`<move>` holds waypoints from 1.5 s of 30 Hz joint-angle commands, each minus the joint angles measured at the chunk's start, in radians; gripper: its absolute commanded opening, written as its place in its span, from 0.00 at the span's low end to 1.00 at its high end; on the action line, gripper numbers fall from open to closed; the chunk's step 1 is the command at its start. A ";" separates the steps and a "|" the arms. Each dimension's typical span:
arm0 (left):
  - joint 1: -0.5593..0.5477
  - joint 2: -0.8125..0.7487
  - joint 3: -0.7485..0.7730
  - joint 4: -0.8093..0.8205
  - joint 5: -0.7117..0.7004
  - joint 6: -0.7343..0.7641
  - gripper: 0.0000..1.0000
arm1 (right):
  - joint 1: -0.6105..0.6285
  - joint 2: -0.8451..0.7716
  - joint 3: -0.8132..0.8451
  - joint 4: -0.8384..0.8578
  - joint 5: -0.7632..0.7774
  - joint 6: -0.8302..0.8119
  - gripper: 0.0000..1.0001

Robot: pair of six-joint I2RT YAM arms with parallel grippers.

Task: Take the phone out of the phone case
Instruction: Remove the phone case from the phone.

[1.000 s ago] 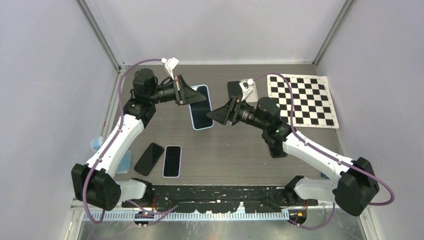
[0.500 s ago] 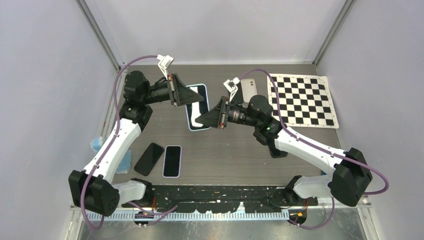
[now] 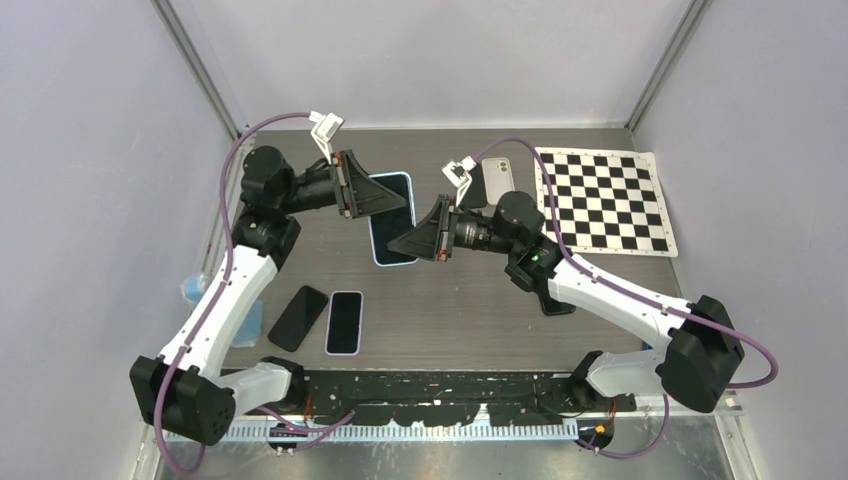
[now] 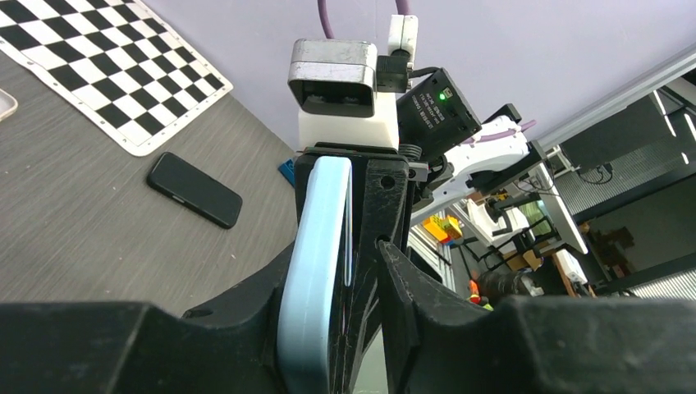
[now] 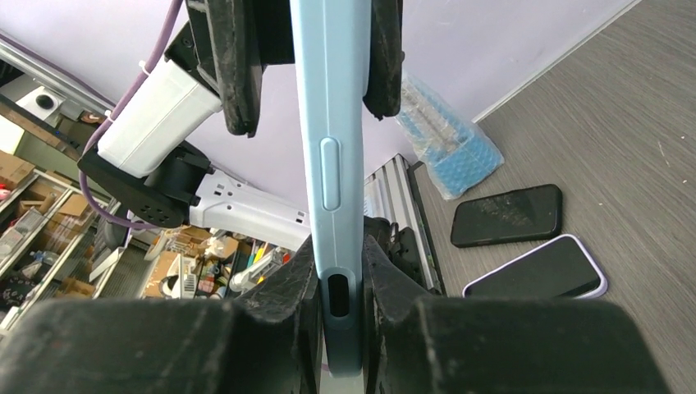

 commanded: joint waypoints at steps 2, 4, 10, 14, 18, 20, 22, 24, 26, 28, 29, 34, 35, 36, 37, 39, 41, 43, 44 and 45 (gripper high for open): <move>-0.007 -0.050 0.059 -0.007 0.007 0.009 0.33 | -0.015 0.006 0.032 0.032 -0.032 0.038 0.01; -0.007 -0.046 0.069 -0.028 0.016 0.019 0.23 | -0.018 0.013 0.038 0.025 -0.043 0.043 0.01; -0.006 -0.052 0.081 -0.088 -0.024 0.058 0.00 | -0.044 0.017 0.047 -0.009 -0.048 0.055 0.16; -0.007 -0.128 0.086 -0.120 -0.363 0.004 0.00 | -0.047 -0.011 -0.007 -0.041 0.067 0.033 0.65; -0.007 -0.201 0.013 -0.090 -0.647 -0.060 0.00 | -0.047 -0.035 -0.093 0.093 0.137 0.096 0.76; -0.008 -0.222 -0.032 -0.044 -0.730 -0.110 0.00 | -0.044 -0.044 -0.116 0.149 0.163 0.126 0.77; -0.007 -0.227 -0.064 0.005 -0.759 -0.150 0.00 | -0.033 -0.051 -0.132 0.191 0.190 0.140 0.77; -0.007 -0.225 -0.078 0.010 -0.788 -0.184 0.00 | -0.013 -0.048 -0.133 0.219 0.208 0.139 0.74; -0.007 -0.222 -0.087 0.011 -0.814 -0.229 0.00 | 0.009 -0.036 -0.122 0.238 0.206 0.133 0.68; -0.007 -0.225 -0.098 -0.007 -0.848 -0.286 0.00 | 0.019 -0.023 -0.111 0.249 0.219 0.145 0.64; -0.007 -0.226 -0.104 -0.026 -0.869 -0.318 0.00 | 0.022 -0.013 -0.110 0.279 0.232 0.164 0.62; -0.007 -0.228 -0.158 -0.012 -0.923 -0.429 0.00 | 0.027 0.045 -0.123 0.458 0.263 0.251 0.52; -0.008 -0.225 -0.160 -0.008 -0.921 -0.435 0.00 | 0.028 0.049 -0.122 0.471 0.265 0.268 0.50; -0.007 -0.223 -0.159 -0.008 -0.917 -0.440 0.00 | 0.028 0.057 -0.119 0.486 0.265 0.276 0.50; -0.007 -0.221 -0.157 -0.008 -0.912 -0.442 0.00 | 0.027 0.060 -0.117 0.490 0.263 0.283 0.51; -0.007 -0.220 -0.158 -0.008 -0.905 -0.450 0.00 | 0.029 0.063 -0.115 0.490 0.264 0.295 0.58; -0.007 -0.220 -0.158 -0.015 -0.903 -0.457 0.00 | 0.029 0.059 -0.122 0.485 0.284 0.309 0.62; -0.007 -0.221 -0.161 -0.023 -0.904 -0.462 0.00 | 0.029 0.053 -0.124 0.468 0.303 0.318 0.58; -0.007 -0.221 -0.163 -0.026 -0.904 -0.467 0.00 | 0.029 0.051 -0.121 0.451 0.309 0.319 0.56; -0.007 -0.218 -0.166 -0.028 -0.906 -0.475 0.00 | 0.029 0.048 -0.119 0.427 0.311 0.320 0.50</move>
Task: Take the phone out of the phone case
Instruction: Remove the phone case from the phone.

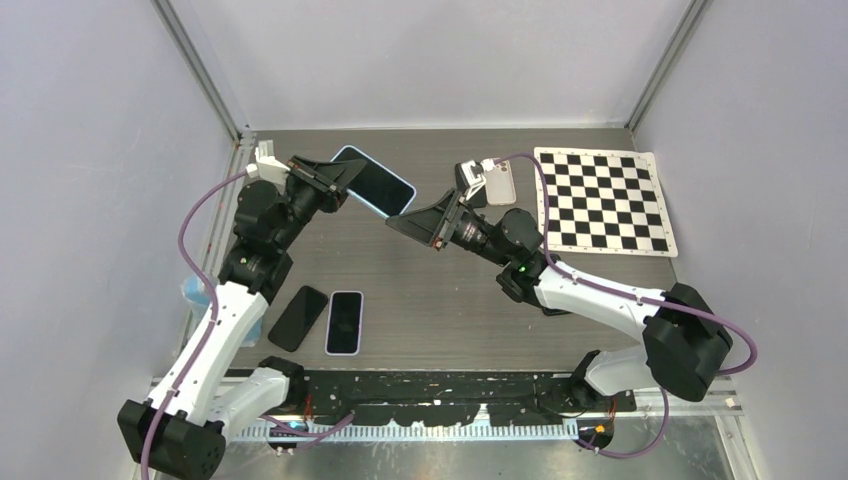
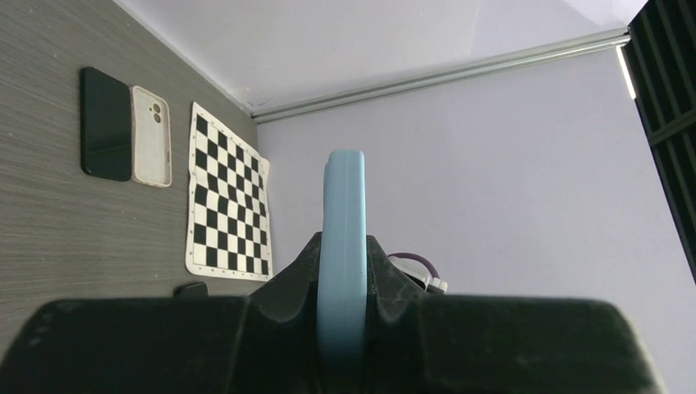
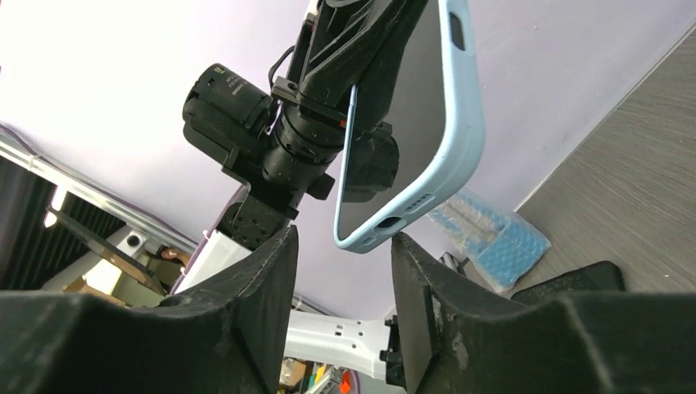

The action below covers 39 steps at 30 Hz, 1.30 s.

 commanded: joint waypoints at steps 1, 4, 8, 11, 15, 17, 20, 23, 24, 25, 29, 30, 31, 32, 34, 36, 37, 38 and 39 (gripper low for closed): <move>-0.001 -0.010 0.006 0.099 -0.015 -0.069 0.00 | 0.002 -0.023 0.010 0.008 0.056 0.028 0.47; -0.001 0.000 -0.023 0.138 0.000 -0.118 0.00 | 0.002 -0.023 0.014 -0.025 0.073 0.022 0.32; -0.001 0.007 -0.041 0.122 0.003 -0.173 0.00 | 0.002 -0.025 0.035 -0.112 0.051 -0.053 0.21; -0.001 0.020 -0.038 0.101 0.019 -0.200 0.00 | 0.002 -0.036 0.052 -0.215 0.026 -0.204 0.14; -0.001 0.028 -0.027 0.061 0.059 -0.226 0.00 | 0.001 -0.054 0.054 -0.266 -0.006 -0.303 0.10; -0.001 0.032 -0.030 0.057 0.068 -0.244 0.00 | 0.002 -0.059 0.051 -0.261 -0.020 -0.320 0.07; -0.001 0.041 -0.043 0.083 0.079 -0.276 0.00 | 0.002 -0.061 0.054 -0.262 -0.048 -0.344 0.02; -0.001 0.055 -0.050 0.114 0.090 -0.287 0.00 | 0.002 -0.064 0.061 -0.282 -0.057 -0.359 0.01; -0.001 0.062 -0.053 0.129 0.094 -0.288 0.00 | 0.001 -0.065 0.066 -0.289 -0.059 -0.371 0.01; -0.001 0.068 -0.058 0.154 0.097 -0.285 0.00 | 0.002 -0.065 0.068 -0.297 -0.060 -0.375 0.01; 0.000 0.083 -0.075 0.220 0.095 -0.270 0.00 | 0.001 -0.064 0.072 -0.305 -0.070 -0.380 0.05; 0.001 0.083 -0.076 0.230 0.091 -0.259 0.00 | 0.001 -0.065 0.069 -0.305 -0.073 -0.378 0.22; 0.001 0.080 -0.075 0.233 0.087 -0.240 0.00 | 0.002 -0.074 0.065 -0.304 -0.070 -0.375 0.31; 0.001 0.076 -0.071 0.235 0.082 -0.207 0.00 | 0.002 -0.082 0.054 -0.303 -0.068 -0.368 0.50; 0.003 0.065 -0.057 0.213 0.080 -0.129 0.00 | -0.002 -0.109 0.033 -0.309 -0.055 -0.360 0.68; 0.004 0.047 -0.045 0.182 0.082 -0.036 0.00 | -0.011 -0.140 0.013 -0.329 -0.033 -0.343 0.78; 0.008 0.040 -0.041 0.170 0.090 0.005 0.00 | -0.014 -0.161 0.000 -0.340 -0.027 -0.324 0.80; 0.010 0.037 -0.032 0.154 0.103 0.048 0.00 | -0.024 -0.170 -0.006 -0.344 -0.027 -0.311 0.82; 0.012 0.034 -0.019 0.133 0.121 0.090 0.00 | -0.028 -0.187 -0.016 -0.347 -0.030 -0.285 0.82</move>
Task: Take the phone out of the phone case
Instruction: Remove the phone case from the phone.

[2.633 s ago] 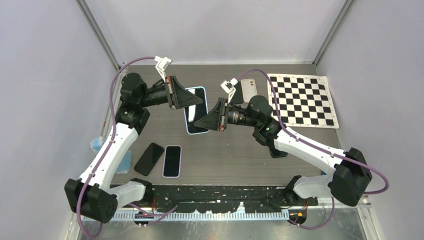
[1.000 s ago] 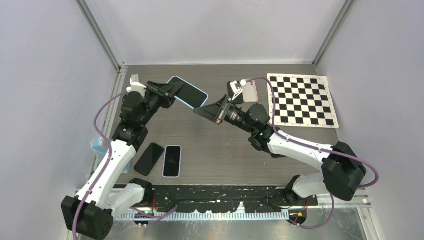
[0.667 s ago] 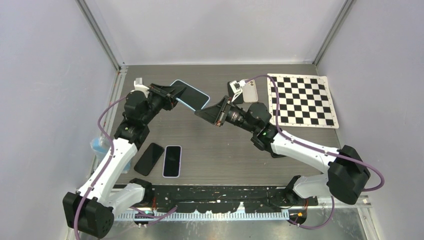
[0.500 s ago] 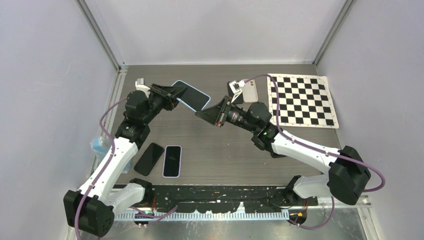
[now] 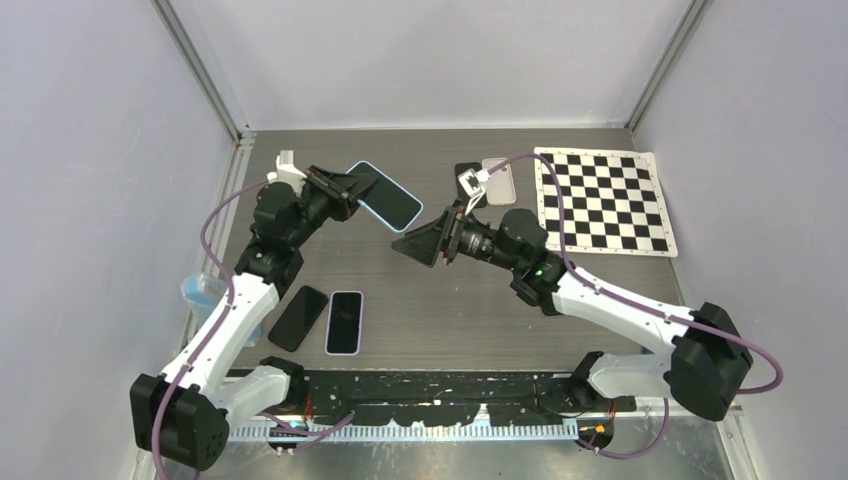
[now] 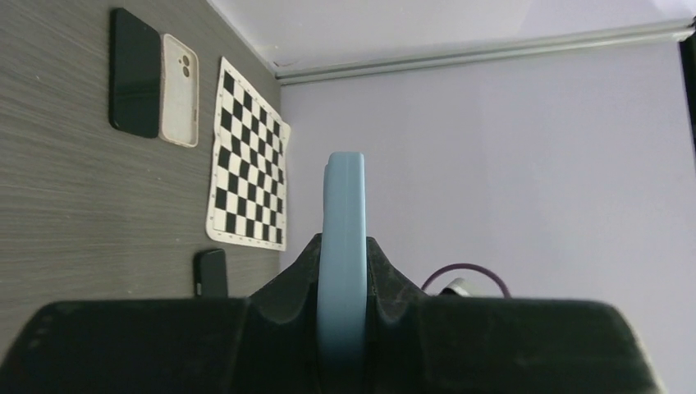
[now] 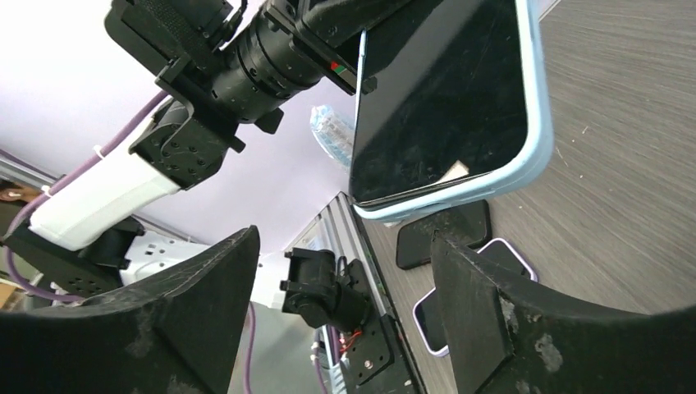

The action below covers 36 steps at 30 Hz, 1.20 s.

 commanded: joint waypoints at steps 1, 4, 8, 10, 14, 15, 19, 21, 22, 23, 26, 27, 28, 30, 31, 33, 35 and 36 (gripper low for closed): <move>0.010 -0.046 0.091 0.027 0.073 0.225 0.00 | -0.026 -0.107 -0.028 0.002 0.000 0.061 0.83; 0.019 -0.022 0.144 -0.036 0.184 0.334 0.00 | -0.037 -0.146 -0.051 -0.004 0.003 0.112 0.83; 0.038 0.066 0.231 -0.040 0.453 0.426 0.00 | -0.058 -0.185 -0.027 -0.118 0.018 0.133 0.81; 0.047 0.114 0.269 -0.054 0.581 0.449 0.00 | -0.084 -0.193 0.011 -0.244 0.022 0.122 0.78; 0.059 0.163 0.280 -0.034 0.733 0.452 0.00 | -0.120 -0.206 0.034 -0.325 -0.039 0.061 0.72; 0.061 0.164 0.277 -0.028 0.751 0.453 0.00 | -0.121 -0.202 0.042 -0.360 -0.068 0.046 0.71; 0.061 0.152 0.272 -0.010 0.806 0.471 0.00 | -0.123 -0.165 0.100 -0.387 -0.175 -0.029 0.62; 0.061 0.144 0.278 -0.035 0.818 0.490 0.00 | -0.123 -0.142 0.124 -0.388 -0.232 -0.045 0.57; 0.060 0.143 0.281 -0.046 0.821 0.496 0.00 | -0.122 -0.126 0.134 -0.390 -0.263 -0.050 0.55; 0.061 0.142 0.284 -0.055 0.823 0.497 0.00 | -0.122 -0.118 0.159 -0.404 -0.279 -0.060 0.55; 0.061 0.141 0.293 -0.070 0.832 0.501 0.00 | -0.122 -0.075 0.207 -0.434 -0.346 -0.090 0.69; 0.061 0.137 0.293 -0.070 0.831 0.501 0.00 | -0.122 -0.069 0.223 -0.455 -0.349 -0.114 0.72; 0.061 0.133 0.293 -0.068 0.834 0.502 0.00 | -0.123 -0.056 0.229 -0.461 -0.350 -0.124 0.76; 0.061 0.133 0.301 -0.074 0.853 0.505 0.00 | -0.124 -0.032 0.246 -0.486 -0.361 -0.150 0.77; 0.061 0.135 0.307 -0.079 0.863 0.511 0.00 | -0.123 -0.023 0.257 -0.491 -0.367 -0.158 0.76; 0.061 0.133 0.311 -0.090 0.882 0.533 0.00 | -0.123 0.007 0.276 -0.508 -0.386 -0.178 0.71; 0.061 0.125 0.307 -0.121 0.886 0.576 0.00 | -0.122 0.019 0.293 -0.525 -0.401 -0.215 0.62; 0.061 0.122 0.307 -0.137 0.888 0.597 0.00 | -0.122 0.020 0.302 -0.529 -0.411 -0.241 0.60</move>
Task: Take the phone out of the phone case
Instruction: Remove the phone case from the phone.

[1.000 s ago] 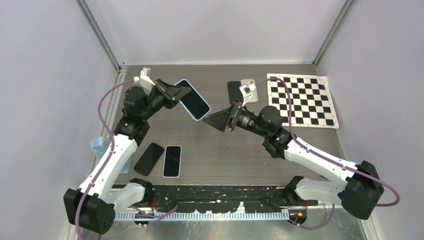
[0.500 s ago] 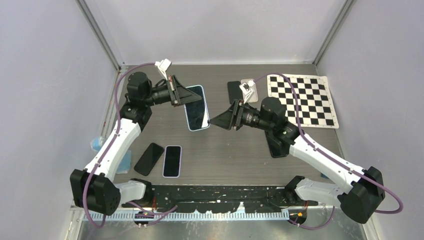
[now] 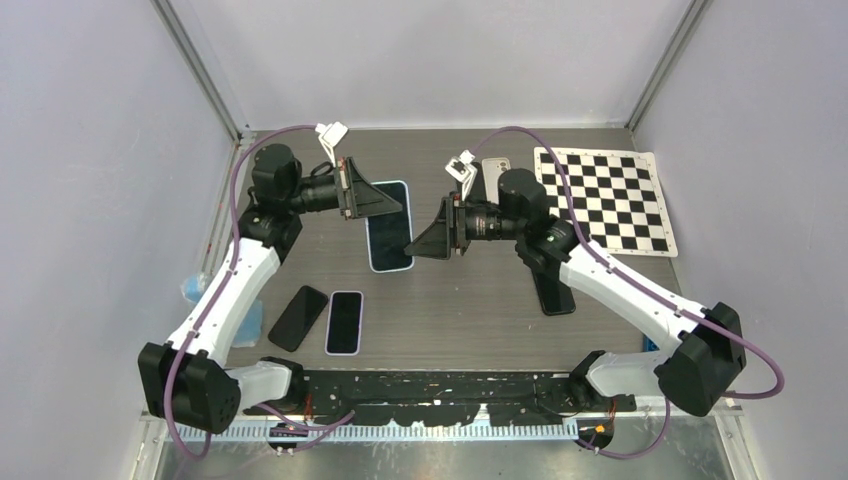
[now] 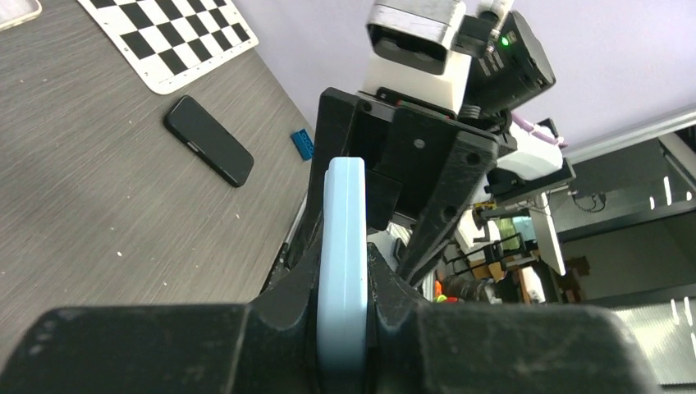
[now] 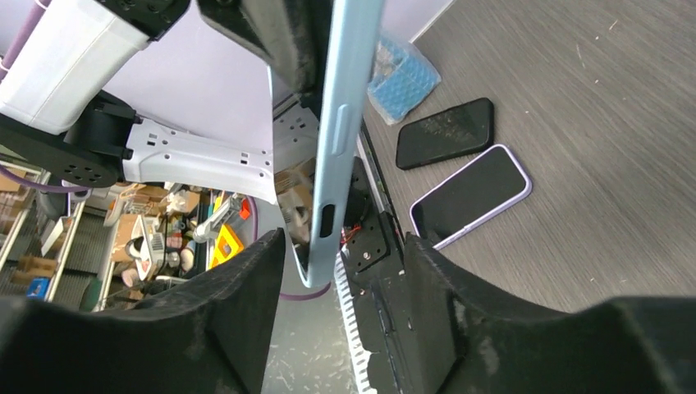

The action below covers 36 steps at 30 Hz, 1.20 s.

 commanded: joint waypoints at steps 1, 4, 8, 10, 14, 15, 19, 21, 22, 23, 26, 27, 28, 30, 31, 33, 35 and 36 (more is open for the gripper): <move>0.006 -0.054 0.058 -0.028 0.064 0.087 0.00 | 0.000 0.016 0.069 -0.046 -0.083 -0.107 0.55; 0.006 -0.052 0.066 -0.088 0.071 0.128 0.00 | 0.001 0.026 0.097 -0.103 -0.120 -0.164 0.48; 0.006 -0.060 0.058 -0.091 0.068 0.167 0.00 | 0.001 0.032 0.099 -0.116 -0.130 -0.195 0.40; 0.006 -0.062 0.055 -0.088 0.079 0.172 0.00 | -0.001 0.032 0.096 -0.109 -0.141 -0.197 0.45; 0.006 -0.059 0.059 -0.089 0.096 0.177 0.00 | -0.006 0.016 0.086 -0.070 -0.152 -0.184 0.48; 0.006 -0.059 0.059 -0.090 0.091 0.176 0.00 | -0.007 0.010 0.085 -0.066 -0.152 -0.183 0.49; 0.006 -0.056 0.062 -0.074 0.085 0.152 0.00 | -0.008 0.021 0.089 -0.092 -0.162 -0.193 0.61; 0.006 -0.057 0.061 -0.054 0.084 0.138 0.00 | -0.007 0.033 0.092 -0.107 -0.167 -0.200 0.64; 0.006 -0.060 0.059 -0.045 0.083 0.131 0.00 | -0.007 0.040 0.091 -0.111 -0.168 -0.201 0.65; 0.006 -0.061 0.059 -0.040 0.082 0.124 0.00 | -0.007 0.042 0.090 -0.110 -0.172 -0.201 0.64; 0.005 -0.063 0.061 -0.039 0.082 0.114 0.00 | 0.005 0.055 0.086 -0.088 -0.203 -0.194 0.53; 0.006 -0.062 0.060 -0.039 0.080 0.110 0.00 | 0.012 0.056 0.087 -0.091 -0.207 -0.203 0.51; 0.006 -0.063 0.059 -0.038 0.079 0.106 0.00 | 0.023 0.057 0.090 -0.096 -0.207 -0.211 0.50; 0.006 -0.063 0.056 -0.038 0.074 0.093 0.00 | 0.041 0.061 0.097 -0.117 -0.206 -0.241 0.47; 0.006 -0.063 0.055 -0.039 0.072 0.087 0.00 | 0.048 0.063 0.104 -0.136 -0.205 -0.260 0.45; 0.006 -0.065 0.054 -0.038 0.069 0.074 0.00 | 0.054 0.066 0.111 -0.150 -0.200 -0.275 0.39; 0.006 -0.065 0.051 -0.039 0.067 0.059 0.00 | 0.056 0.065 0.111 -0.147 -0.207 -0.285 0.31; 0.006 -0.065 0.048 -0.016 0.071 0.049 0.00 | 0.056 0.066 0.110 -0.143 -0.216 -0.292 0.27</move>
